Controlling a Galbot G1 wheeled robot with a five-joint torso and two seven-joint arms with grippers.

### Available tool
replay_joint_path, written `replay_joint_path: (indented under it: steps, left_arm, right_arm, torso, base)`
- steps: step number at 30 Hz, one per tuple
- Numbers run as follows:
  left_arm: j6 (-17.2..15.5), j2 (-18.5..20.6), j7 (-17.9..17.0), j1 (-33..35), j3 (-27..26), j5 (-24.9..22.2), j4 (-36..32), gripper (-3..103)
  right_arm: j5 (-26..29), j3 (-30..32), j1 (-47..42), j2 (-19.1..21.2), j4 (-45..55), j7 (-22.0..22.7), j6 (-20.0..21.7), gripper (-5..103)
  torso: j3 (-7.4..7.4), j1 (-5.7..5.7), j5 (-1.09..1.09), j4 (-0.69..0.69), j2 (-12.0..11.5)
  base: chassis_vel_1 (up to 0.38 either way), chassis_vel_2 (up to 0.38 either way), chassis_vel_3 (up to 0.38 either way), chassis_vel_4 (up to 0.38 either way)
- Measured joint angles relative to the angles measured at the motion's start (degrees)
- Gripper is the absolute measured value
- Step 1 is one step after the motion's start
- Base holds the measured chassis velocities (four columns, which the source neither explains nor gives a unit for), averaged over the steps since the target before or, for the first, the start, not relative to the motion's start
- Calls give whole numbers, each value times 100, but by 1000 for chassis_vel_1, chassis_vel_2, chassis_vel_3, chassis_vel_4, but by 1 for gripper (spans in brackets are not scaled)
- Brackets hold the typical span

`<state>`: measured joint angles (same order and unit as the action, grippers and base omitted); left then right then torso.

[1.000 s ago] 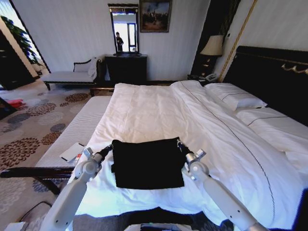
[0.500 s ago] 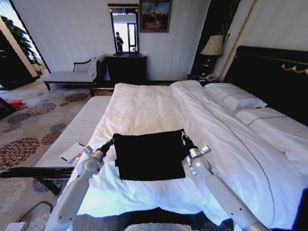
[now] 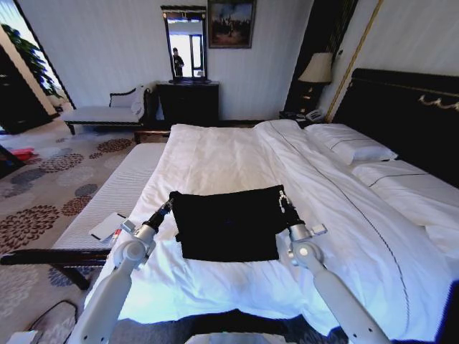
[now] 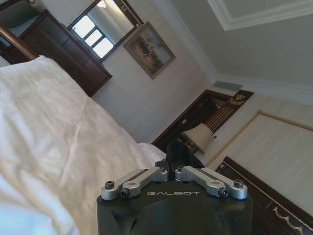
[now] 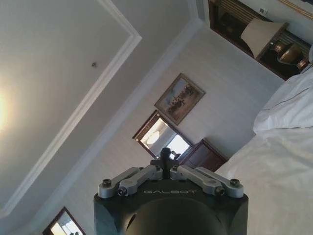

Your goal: Fold the clothes on the bed.

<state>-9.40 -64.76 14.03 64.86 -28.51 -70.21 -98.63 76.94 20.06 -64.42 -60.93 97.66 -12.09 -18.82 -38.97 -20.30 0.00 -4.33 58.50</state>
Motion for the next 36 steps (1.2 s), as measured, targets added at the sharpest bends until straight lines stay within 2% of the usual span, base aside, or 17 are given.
replay_joint_path:
  steps: [6,13,17,20,30,36]
  left_arm:
    - [27,-63,113,23,-38,15,-17,1]
    - [80,-211,395,178,-244,85,-272,1]
    - [114,-255,567,251,-309,168,-504,1]
    - [176,-246,698,251,-280,308,-641,1]
    - [236,-200,760,251,-275,378,-600,1]
    - [240,-196,684,107,-244,286,-333,1]
  right_arm:
    - [-4,92,-122,-157,-27,-276,-72,2]
    - [-73,461,-397,-486,148,-823,-103,2]
    - [-218,603,-554,-503,210,-1134,-168,2]
    - [-328,683,-656,-466,248,-1354,-213,2]
    - [-437,669,-626,-525,149,-1397,-232,2]
    - [-442,600,-435,-473,-126,-1163,-233,2]
  torso:
    - [-1,0,0,0,0]
    - [0,0,0,0,0]
    - [0,0,0,2,0]
    - [-1,0,-1,-3,0]
    - [-1,0,0,1,0]
    - [-1,0,0,-1,0]
  base:
    - [0,0,0,0]
    - [0,0,0,0]
    - [0,0,0,0]
    - [0,0,0,0]
    - [0,0,0,0]
    - [0,0,0,0]
